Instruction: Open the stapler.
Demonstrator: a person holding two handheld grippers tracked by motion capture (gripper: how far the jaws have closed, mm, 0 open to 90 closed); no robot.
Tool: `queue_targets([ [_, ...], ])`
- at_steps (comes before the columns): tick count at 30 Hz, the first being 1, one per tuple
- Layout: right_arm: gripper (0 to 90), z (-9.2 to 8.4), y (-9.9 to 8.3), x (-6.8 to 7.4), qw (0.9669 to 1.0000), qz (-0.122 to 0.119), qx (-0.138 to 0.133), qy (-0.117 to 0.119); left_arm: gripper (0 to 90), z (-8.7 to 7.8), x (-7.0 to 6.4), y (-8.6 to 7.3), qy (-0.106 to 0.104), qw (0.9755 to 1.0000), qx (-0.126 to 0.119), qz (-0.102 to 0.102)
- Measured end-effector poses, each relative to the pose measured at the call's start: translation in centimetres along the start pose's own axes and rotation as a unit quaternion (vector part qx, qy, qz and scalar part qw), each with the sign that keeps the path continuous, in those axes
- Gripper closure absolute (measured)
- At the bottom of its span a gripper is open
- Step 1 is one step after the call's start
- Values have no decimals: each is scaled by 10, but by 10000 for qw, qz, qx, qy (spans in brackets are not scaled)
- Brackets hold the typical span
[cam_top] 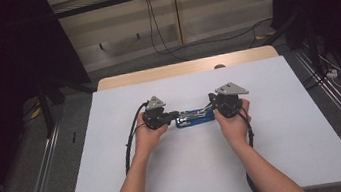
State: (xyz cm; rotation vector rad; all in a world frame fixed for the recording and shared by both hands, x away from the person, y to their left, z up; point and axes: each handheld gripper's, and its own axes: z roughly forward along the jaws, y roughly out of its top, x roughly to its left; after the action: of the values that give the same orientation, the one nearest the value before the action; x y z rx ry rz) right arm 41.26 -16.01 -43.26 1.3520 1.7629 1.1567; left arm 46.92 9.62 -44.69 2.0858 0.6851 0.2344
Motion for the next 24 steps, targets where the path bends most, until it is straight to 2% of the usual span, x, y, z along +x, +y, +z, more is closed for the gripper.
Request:
queue_targets([
  [15, 900, 5, -5, -1, 9996, -29, 225, 151, 900, 0, 0, -1, -26, 10000, -38, -38],
  [18, 900, 7, -8, -5, 9994, -18, 333, 107, 900, 0, 0, -1, -21, 10000, -41, -37],
  [22, 900, 9, -16, -13, 9985, 120, 522, 100, 900, 0, 1, -1, -36, 10000, -50, -64],
  [24, 900, 7, -16, -16, 9986, 143, 499, 112, 900, 0, 1, -1, -34, 10000, -49, -67],
])
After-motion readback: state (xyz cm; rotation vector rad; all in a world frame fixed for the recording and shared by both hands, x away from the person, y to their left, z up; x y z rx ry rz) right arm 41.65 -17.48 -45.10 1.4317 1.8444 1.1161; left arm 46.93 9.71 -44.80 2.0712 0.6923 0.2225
